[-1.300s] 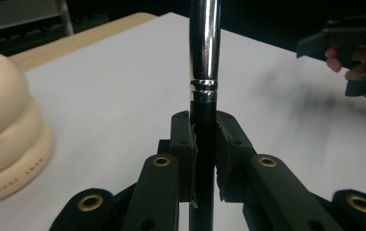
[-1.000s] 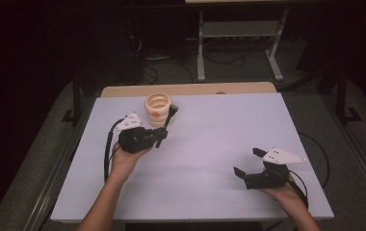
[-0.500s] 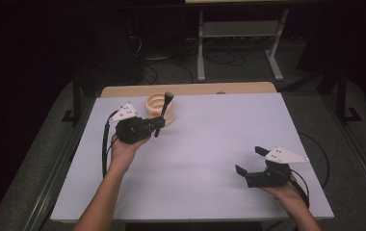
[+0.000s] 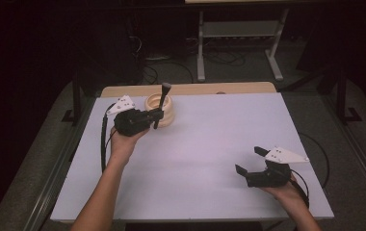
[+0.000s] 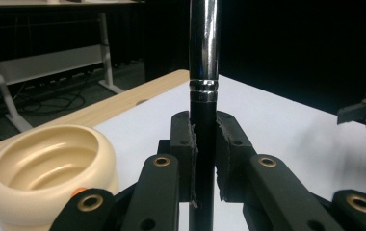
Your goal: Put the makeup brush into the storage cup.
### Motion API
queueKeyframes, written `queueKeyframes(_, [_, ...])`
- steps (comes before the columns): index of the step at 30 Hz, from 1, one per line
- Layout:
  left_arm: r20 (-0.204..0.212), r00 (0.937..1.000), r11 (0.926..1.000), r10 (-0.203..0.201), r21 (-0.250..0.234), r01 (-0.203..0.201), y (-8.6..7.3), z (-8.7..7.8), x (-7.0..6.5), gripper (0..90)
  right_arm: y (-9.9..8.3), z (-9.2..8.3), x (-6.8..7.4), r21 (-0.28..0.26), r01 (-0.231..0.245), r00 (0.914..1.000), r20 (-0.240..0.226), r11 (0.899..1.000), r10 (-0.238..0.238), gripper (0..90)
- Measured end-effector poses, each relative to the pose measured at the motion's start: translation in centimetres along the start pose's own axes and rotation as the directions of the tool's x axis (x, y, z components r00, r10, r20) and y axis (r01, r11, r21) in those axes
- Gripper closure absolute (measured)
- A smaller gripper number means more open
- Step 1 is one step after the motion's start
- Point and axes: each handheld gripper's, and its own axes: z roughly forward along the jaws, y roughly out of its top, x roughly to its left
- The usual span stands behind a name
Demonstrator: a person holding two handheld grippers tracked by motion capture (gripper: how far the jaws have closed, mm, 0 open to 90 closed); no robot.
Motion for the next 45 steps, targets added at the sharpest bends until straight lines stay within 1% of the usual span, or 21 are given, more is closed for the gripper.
queueKeyframes(4, [0.0,1.0,0.9998,-0.008,-0.018,0.008,0.4,0.1,0.4,79.5,0.0,0.0,0.0,-0.001,0.002,1.0,0.001,1.0,-0.002,4.5])
queueKeyframes(8, [-0.011,0.9999,0.9997,-0.003,-0.023,0.003,0.9,0.2,0.9,79.6,0.0,0.0,0.1,-0.001,0.0,1.0,0.001,1.0,0.0,4.5])
queueKeyframes(12, [-0.018,0.9998,0.9987,-0.009,-0.051,0.008,1.2,0.3,1.5,79.5,0.0,0.0,0.0,-0.001,0.005,1.0,0.004,1.0,-0.005,4.6])
queueKeyframes(15, [-0.031,0.9995,0.9977,0.001,-0.067,-0.003,1.4,0.3,1.8,79.5,0.1,0.0,0.1,-0.009,0.0,1.0,0.001,1.0,0.0,5.0])
queueKeyframes(16, [-0.031,0.9995,0.9971,-0.004,-0.077,0.001,1.5,0.3,2.0,79.5,0.1,0.0,0.1,-0.01,-0.003,1.0,0.002,1.0,0.003,5.0])
queueKeyframes(17, [-0.033,0.9994,0.9969,0.002,-0.079,-0.005,1.5,0.3,2.2,79.5,0.1,0.0,0.1,-0.01,-0.002,1.0,0.002,1.0,0.002,5.0])
queueKeyframes(23, [-0.051,0.9986,0.9957,0.007,-0.092,-0.012,1.9,0.6,2.6,79.6,0.1,-0.1,0.1,-0.01,-0.003,1.0,0.002,1.0,0.003,5.0])
queueKeyframes(25, [-0.053,0.9986,0.9946,0.007,-0.103,-0.012,2.0,0.8,2.8,79.5,0.1,0.0,0.1,-0.01,-0.003,1.0,0.002,1.0,0.003,5.0])
queueKeyframes(33, [-0.069,0.9976,0.9931,0.0,-0.117,-0.008,1.8,1.6,3.6,79.5,0.1,-0.1,0.0,-0.012,-0.011,0.9999,0.003,1.0,0.011,5.1])
queueKeyframes(39, [-0.083,0.9965,0.994,0.015,-0.107,-0.024,1.7,2.5,4.3,79.5,0.1,-0.1,0.0,-0.011,-0.006,1.0,0.0,1.0,0.006,5.2])
queueKeyframes(45, [-0.1,0.9949,0.9935,0.013,-0.111,-0.025,1.7,3.3,4.9,79.5,0.1,-0.1,-0.1,-0.013,0.0,1.0,0.002,1.0,0.0,5.2])
